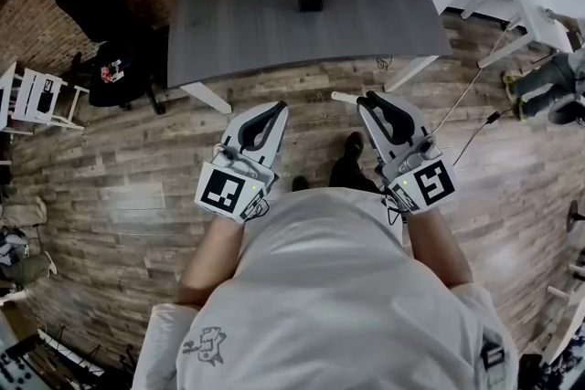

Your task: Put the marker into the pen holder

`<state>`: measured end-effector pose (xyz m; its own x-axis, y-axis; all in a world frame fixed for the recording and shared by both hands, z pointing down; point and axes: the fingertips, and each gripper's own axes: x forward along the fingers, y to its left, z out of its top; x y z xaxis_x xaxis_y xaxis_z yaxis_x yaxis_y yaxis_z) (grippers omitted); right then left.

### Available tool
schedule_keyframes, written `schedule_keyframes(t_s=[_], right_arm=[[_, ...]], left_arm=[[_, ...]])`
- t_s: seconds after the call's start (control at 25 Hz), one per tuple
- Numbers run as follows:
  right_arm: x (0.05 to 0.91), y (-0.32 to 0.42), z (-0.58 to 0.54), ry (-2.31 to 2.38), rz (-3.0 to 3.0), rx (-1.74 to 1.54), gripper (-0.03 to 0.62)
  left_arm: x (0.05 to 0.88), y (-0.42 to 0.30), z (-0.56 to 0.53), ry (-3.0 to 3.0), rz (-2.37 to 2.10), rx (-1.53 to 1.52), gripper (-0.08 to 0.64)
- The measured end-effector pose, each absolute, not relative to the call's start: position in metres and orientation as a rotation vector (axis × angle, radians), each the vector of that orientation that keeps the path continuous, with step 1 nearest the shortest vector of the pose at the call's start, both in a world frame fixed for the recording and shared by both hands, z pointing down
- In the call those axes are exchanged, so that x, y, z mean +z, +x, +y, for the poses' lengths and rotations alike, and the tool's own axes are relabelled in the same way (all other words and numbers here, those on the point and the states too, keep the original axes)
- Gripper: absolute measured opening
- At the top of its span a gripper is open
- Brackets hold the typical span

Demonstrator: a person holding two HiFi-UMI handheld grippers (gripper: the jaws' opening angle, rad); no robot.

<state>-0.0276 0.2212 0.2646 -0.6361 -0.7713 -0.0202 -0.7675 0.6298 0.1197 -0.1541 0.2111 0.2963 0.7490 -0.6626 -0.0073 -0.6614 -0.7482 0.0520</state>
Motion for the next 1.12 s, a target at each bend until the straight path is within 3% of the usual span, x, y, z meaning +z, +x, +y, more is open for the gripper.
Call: schedule_keyframes(t_s=[0.48,1.12], right_arm=[[0.28,0.012,0.147,1.241,-2.842,-0.138,0.077],[0.302,0.141,-0.015,1.07,-2.885,-0.092,0.077]], left_arm=[[0.315,-0.119,0.152,2.83,-1.169,0.023,0.012],[0.333,-0.005,0.013,2.695,-1.332,0.104,0.012]])
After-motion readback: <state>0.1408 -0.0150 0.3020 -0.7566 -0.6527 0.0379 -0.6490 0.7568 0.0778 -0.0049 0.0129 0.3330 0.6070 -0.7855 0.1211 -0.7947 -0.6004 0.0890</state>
